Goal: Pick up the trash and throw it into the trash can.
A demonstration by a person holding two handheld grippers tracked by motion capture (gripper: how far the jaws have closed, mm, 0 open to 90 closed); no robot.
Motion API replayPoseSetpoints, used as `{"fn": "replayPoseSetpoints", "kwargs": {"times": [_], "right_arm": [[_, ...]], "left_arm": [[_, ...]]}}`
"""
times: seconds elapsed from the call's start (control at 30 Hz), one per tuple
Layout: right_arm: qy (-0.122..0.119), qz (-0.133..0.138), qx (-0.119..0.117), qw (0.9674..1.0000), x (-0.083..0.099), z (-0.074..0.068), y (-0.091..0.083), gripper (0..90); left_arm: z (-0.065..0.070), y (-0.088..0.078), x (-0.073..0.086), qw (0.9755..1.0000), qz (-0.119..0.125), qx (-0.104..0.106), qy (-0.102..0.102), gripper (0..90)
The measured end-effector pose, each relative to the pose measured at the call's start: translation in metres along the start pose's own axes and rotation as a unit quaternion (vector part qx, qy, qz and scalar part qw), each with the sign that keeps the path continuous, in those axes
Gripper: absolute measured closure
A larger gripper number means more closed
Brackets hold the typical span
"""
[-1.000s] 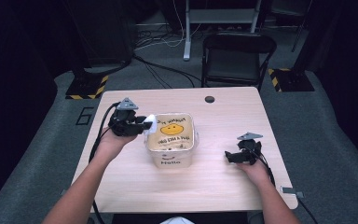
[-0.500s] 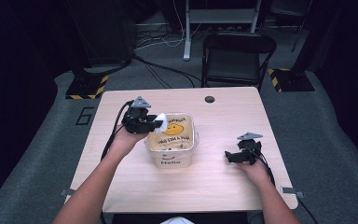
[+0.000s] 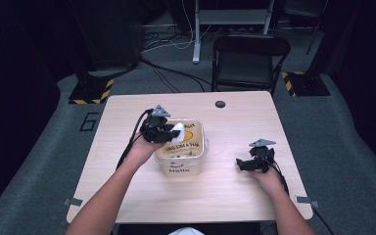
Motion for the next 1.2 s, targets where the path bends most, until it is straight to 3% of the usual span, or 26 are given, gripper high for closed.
{"fn": "replayPoseSetpoints", "kwargs": {"times": [0.17,0.2,0.33,0.73,0.83,1.0,1.2], "right_arm": [[0.000,0.000,0.000,1.0000,0.000,0.000,0.000,0.0],[0.000,0.000,0.000,1.0000,0.000,0.000,0.000,0.0],[0.002,0.000,0.001,1.0000,0.000,0.000,0.000,0.0],[0.001,0.000,0.002,1.0000,0.000,0.000,0.000,0.0],[0.002,0.000,0.002,1.0000,0.000,0.000,0.000,0.0],[0.002,0.000,0.002,1.0000,0.000,0.000,0.000,0.0],[0.002,0.000,0.002,1.0000,0.000,0.000,0.000,0.0]], "left_arm": [[0.001,0.004,0.001,1.0000,0.001,0.001,-0.003,55.1],[0.000,0.003,0.000,0.9999,0.003,-0.004,-0.010,45.7],[-0.004,-0.001,-0.001,0.9998,0.009,-0.008,-0.016,38.4],[-0.037,-0.037,0.010,0.9979,0.025,-0.052,-0.028,35.7],[-0.052,-0.052,0.016,0.9963,0.034,-0.069,-0.038,35.3],[-0.063,-0.065,0.024,0.9944,0.043,-0.082,-0.052,34.9],[-0.085,-0.084,0.044,0.9914,0.046,-0.105,-0.063,34.8]]}}
Point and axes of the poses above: each handheld gripper's, and its own axes: y roughly forward along the jaws, x roughly out of its underside, z roughly to its right, the point moved 8 cm from there along y, roughly forward along the jaws, and after that the axes turned 2 degrees about z, right-handed, at the moved point
